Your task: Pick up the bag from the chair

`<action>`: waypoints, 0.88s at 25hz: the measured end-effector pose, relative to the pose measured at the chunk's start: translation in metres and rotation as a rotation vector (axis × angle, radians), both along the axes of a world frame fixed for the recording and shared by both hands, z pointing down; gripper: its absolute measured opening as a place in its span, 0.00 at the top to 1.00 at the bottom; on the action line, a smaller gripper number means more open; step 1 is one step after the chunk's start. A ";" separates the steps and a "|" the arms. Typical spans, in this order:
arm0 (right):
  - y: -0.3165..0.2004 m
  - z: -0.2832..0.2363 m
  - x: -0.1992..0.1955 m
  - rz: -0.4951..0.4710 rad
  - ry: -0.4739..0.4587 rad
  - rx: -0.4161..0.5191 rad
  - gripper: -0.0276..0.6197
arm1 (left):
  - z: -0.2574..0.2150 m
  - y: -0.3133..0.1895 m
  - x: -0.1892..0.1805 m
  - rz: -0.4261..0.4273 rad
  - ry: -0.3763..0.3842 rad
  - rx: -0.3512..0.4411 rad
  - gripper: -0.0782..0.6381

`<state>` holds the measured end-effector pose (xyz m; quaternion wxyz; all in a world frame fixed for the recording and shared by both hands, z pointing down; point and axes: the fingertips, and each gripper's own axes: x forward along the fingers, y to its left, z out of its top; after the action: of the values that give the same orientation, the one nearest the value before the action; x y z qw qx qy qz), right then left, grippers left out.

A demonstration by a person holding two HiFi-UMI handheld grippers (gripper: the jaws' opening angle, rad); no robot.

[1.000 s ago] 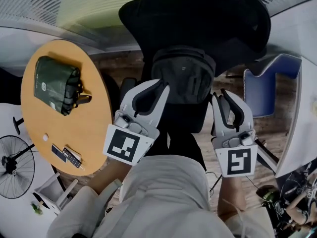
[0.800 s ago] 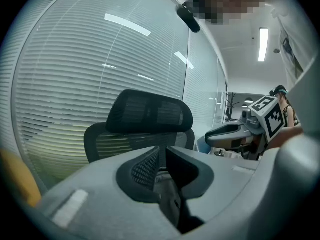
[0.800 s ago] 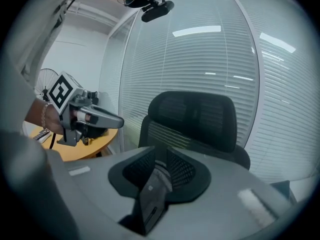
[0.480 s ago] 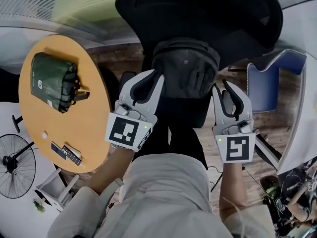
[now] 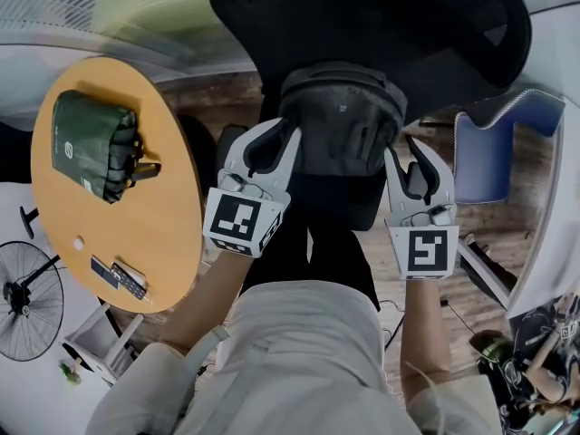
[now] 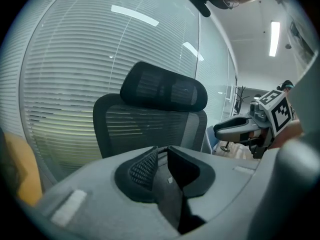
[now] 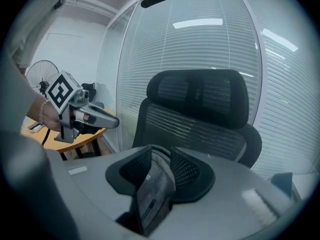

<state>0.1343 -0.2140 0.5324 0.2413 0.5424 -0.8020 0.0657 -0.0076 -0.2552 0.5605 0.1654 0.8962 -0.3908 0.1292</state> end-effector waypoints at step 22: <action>-0.014 0.103 0.037 0.024 0.115 -0.099 0.69 | 0.111 -0.021 -0.014 -0.021 -0.122 -0.103 0.69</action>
<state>0.1714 -0.2281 0.6349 0.3128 0.5423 -0.7760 0.0768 -0.0216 -0.2762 0.6714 0.1883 0.8728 -0.4024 0.2019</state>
